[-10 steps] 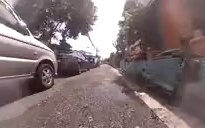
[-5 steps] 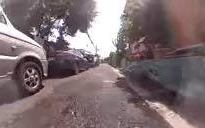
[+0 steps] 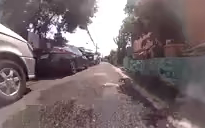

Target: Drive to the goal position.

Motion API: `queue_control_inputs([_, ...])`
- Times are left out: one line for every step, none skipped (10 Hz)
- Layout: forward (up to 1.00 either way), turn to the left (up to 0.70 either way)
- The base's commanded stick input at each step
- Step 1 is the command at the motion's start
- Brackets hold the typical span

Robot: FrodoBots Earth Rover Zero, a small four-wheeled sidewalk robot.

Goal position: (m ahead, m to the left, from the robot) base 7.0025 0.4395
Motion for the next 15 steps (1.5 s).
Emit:
queue_control_inputs([1.0,-0.25])
queue_control_inputs([1.0,-0.27])
queue_control_inputs([1.0,0.0])
queue_control_inputs([1.0,0.0])
queue_control_inputs([1.0,0.0])
queue_control_inputs([1.0,0.0])
queue_control_inputs([1.0,0.0])
queue_control_inputs([1.0,0.0])
queue_control_inputs([1.0,0.0])
queue_control_inputs([1.0,0.0])
queue_control_inputs([1.0,0.0])
queue_control_inputs([1.0,0.0])
queue_control_inputs([1.0,0.0])
queue_control_inputs([1.0,0.0])
queue_control_inputs([1.0,0.0])
